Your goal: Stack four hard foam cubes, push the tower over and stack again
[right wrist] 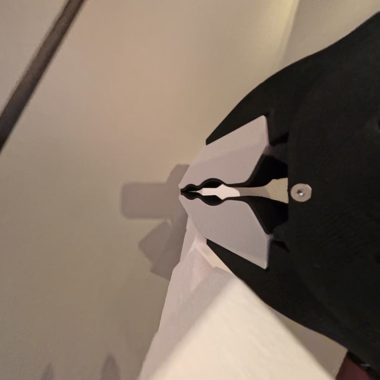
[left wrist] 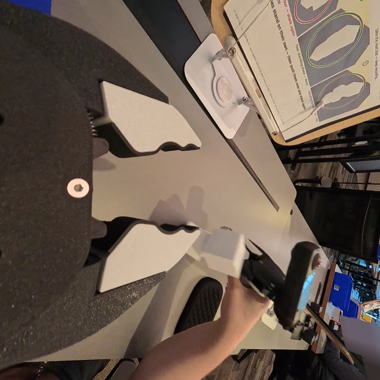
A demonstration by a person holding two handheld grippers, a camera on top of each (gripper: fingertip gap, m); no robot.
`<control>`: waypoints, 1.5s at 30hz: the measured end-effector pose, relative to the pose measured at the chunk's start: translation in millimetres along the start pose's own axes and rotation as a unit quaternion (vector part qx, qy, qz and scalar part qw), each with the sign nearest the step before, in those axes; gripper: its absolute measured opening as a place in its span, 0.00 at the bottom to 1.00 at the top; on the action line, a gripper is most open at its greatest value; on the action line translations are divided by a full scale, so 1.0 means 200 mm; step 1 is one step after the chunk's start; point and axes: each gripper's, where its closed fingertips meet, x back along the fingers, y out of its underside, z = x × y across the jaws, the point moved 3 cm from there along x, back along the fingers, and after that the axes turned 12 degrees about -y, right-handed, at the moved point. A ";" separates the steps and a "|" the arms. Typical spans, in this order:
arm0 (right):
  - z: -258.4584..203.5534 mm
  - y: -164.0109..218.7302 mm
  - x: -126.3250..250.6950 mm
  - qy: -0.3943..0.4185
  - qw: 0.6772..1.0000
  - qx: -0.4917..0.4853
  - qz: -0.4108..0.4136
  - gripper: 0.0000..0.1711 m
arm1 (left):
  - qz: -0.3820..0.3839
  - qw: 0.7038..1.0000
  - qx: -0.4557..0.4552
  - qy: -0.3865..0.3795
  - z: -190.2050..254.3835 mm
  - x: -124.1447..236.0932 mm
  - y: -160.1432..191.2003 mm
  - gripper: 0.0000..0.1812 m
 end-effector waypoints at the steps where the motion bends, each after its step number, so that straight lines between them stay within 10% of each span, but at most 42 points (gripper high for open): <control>1: -0.03 -0.05 0.03 0.007 1.000 0.012 0.003 0.01 | 0.001 1.000 0.003 -0.002 -0.01 0.01 0.00 0.38; 11: -0.14 -0.34 0.11 -0.109 0.963 0.213 0.125 0.07 | 0.003 0.999 0.038 -0.029 -0.14 0.09 0.03 0.39; 16: 0.00 -0.15 -0.03 -0.208 0.913 0.295 0.192 0.29 | -0.003 0.997 0.029 -0.074 -0.17 0.13 0.02 0.38; 24: 0.10 0.03 -0.13 -0.292 0.887 0.245 0.260 0.37 | -0.054 0.980 -0.077 -0.177 -0.10 0.17 0.01 0.38; 30: 0.07 0.03 -0.05 -0.348 0.860 0.235 0.291 0.39 | -0.171 0.938 -0.206 -0.219 -0.03 0.27 0.26 0.17; 45: -0.11 0.15 -0.16 -0.393 0.852 0.289 0.192 0.57 | -0.449 0.862 -0.182 -0.151 -0.23 0.37 1.01 0.42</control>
